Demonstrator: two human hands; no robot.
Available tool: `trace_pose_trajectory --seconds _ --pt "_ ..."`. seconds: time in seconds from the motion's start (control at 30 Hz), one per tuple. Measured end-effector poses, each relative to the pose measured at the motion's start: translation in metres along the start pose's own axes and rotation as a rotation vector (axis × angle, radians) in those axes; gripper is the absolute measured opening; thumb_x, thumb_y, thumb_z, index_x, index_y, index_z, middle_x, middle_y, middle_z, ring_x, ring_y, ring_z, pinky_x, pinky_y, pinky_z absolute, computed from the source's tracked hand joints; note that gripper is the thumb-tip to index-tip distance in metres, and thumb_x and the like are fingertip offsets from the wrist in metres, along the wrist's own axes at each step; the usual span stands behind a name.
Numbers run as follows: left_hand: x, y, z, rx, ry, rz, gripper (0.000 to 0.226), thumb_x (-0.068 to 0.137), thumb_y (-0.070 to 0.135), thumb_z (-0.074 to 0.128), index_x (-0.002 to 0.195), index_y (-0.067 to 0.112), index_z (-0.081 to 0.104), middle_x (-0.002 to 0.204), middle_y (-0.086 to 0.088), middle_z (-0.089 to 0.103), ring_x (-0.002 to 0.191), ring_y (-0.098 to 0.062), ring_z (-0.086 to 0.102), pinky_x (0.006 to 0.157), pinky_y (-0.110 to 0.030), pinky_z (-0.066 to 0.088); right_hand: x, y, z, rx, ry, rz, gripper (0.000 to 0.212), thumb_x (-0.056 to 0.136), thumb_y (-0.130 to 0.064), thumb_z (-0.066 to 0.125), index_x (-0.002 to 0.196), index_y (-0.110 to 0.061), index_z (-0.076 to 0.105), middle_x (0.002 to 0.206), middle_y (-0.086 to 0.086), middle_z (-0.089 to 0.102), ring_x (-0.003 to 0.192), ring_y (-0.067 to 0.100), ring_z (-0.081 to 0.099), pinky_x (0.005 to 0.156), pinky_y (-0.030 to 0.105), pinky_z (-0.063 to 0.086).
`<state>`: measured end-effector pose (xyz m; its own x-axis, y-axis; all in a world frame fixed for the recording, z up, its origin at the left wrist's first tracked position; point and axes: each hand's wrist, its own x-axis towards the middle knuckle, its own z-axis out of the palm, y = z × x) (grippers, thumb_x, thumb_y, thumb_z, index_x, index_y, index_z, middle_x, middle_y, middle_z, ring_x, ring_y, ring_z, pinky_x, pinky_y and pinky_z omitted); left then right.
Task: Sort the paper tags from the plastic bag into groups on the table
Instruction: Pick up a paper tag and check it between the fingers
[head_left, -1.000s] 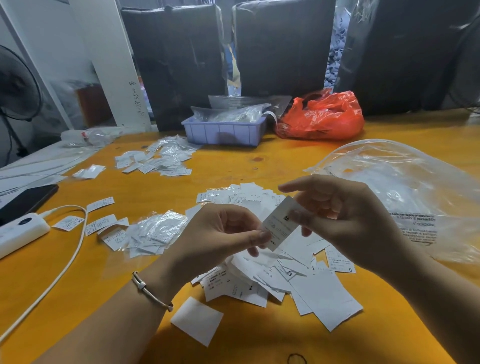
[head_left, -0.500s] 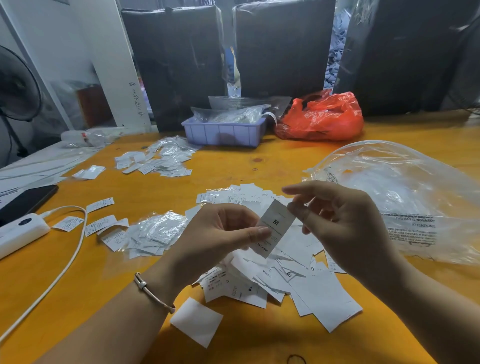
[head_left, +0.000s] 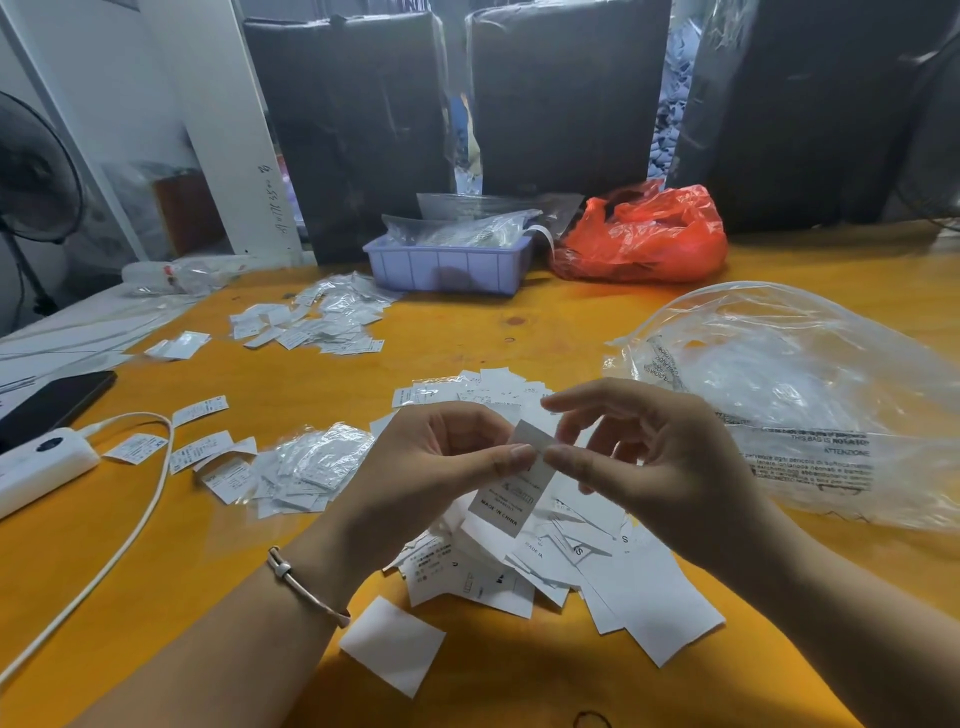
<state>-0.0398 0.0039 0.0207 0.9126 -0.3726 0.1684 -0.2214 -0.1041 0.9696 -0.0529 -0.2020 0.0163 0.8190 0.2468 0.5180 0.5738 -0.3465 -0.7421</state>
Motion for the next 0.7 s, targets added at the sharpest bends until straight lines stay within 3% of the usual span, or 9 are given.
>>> trace_pose_trajectory --seconds 0.13,0.27,0.47,0.53,0.63,0.7 --pt "0.002 -0.002 -0.001 -0.019 0.017 -0.001 0.008 0.074 0.027 0.075 0.073 0.018 0.075 0.086 -0.007 0.077 0.082 -0.018 0.073 0.068 -0.022 0.056 0.001 0.002 0.000 0.173 0.006 0.058 0.030 0.077 -0.005 0.077 0.103 -0.018 0.070 0.080 0.000 0.070 0.056 0.019 0.065 0.053 0.036 0.054" --pt "0.002 -0.004 -0.002 -0.004 -0.018 -0.005 0.012 0.076 0.027 0.073 0.078 0.015 0.074 0.087 -0.006 0.077 0.082 -0.015 0.073 0.067 -0.019 0.054 0.002 0.004 0.000 0.183 0.038 0.064 0.028 0.078 -0.005 0.075 0.102 -0.019 0.070 0.081 -0.001 0.069 0.056 0.019 0.064 0.052 0.030 0.051" --pt "0.004 -0.003 -0.011 0.036 0.126 0.037 0.013 0.075 0.027 0.073 0.079 0.015 0.076 0.079 0.000 0.075 0.071 -0.006 0.064 0.060 -0.016 0.049 0.004 0.005 -0.001 0.141 0.037 0.084 0.026 0.080 -0.011 0.074 0.104 -0.020 0.068 0.084 -0.003 0.071 0.056 0.016 0.065 0.050 0.022 0.048" --pt "0.007 -0.006 -0.023 0.052 0.252 0.001 0.006 0.078 0.023 0.076 0.077 0.018 0.076 0.075 0.001 0.074 0.069 -0.006 0.063 0.059 -0.016 0.049 0.007 0.005 -0.007 0.049 0.080 0.086 0.027 0.079 -0.015 0.074 0.105 -0.021 0.068 0.083 -0.005 0.071 0.058 0.016 0.065 0.053 0.028 0.053" --pt "0.014 -0.018 -0.049 0.167 0.509 -0.099 0.009 0.085 0.011 0.074 0.077 0.016 0.074 0.064 0.007 0.071 0.056 -0.002 0.060 0.055 -0.018 0.047 0.011 0.015 -0.020 -0.290 0.172 0.093 0.023 0.081 -0.020 0.072 0.105 -0.019 0.070 0.082 -0.009 0.068 0.063 0.016 0.063 0.060 0.040 0.054" --pt "0.016 -0.025 -0.066 0.246 0.614 -0.153 0.009 0.083 0.011 0.076 0.076 0.015 0.074 0.056 0.010 0.067 0.047 0.000 0.056 0.056 -0.023 0.044 0.015 0.023 -0.031 -0.559 0.220 0.125 0.018 0.083 -0.021 0.071 0.101 -0.019 0.071 0.084 -0.009 0.067 0.064 0.016 0.059 0.059 0.033 0.047"
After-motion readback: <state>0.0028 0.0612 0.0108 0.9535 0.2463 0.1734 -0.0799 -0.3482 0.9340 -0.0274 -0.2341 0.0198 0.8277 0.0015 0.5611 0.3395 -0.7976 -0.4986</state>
